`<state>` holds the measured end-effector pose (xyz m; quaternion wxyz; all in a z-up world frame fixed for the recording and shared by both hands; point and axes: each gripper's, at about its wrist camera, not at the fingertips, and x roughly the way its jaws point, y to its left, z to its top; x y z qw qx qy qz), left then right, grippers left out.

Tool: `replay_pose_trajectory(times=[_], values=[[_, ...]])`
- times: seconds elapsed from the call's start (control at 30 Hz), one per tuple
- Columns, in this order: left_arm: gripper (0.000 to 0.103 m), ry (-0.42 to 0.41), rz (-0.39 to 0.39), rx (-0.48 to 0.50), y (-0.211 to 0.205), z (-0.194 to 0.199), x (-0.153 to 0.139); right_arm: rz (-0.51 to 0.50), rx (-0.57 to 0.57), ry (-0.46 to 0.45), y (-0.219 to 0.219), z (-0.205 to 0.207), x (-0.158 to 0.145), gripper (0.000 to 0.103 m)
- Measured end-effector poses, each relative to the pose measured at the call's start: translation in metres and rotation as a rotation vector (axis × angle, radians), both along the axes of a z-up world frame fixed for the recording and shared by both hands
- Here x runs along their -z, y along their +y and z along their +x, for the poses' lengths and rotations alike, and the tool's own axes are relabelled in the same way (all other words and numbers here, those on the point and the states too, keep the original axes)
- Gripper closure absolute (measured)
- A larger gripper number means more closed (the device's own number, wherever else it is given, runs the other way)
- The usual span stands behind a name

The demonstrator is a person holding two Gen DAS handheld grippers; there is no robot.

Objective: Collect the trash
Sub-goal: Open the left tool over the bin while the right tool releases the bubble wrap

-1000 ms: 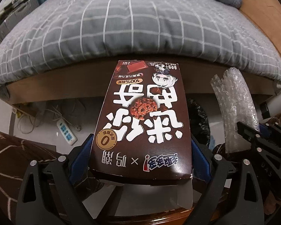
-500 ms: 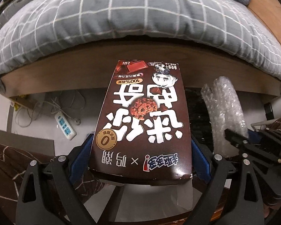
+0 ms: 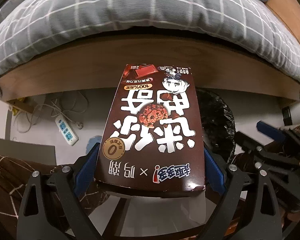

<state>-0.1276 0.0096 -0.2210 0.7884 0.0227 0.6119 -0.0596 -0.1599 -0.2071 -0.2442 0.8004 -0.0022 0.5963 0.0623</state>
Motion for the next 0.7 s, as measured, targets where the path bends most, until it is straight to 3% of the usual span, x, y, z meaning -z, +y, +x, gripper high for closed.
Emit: replay_pose_trajectory(times=[0.33,0.43,0.7], values=[[0.013,0.002,-0.029,0.076,-0.043,-0.004,-0.001,-0.024,0.122,-0.074,-0.060,-0.004,-0.019,0.021],[0.012,0.001,-0.028,0.084,-0.054,-0.004,0.000,-0.025,0.163,-0.099,-0.075,-0.005,-0.024,0.009],[0.012,0.011,-0.028,0.113,-0.075,-0.005,0.002,-0.035,0.213,-0.112,-0.100,-0.005,-0.029,0.008]])
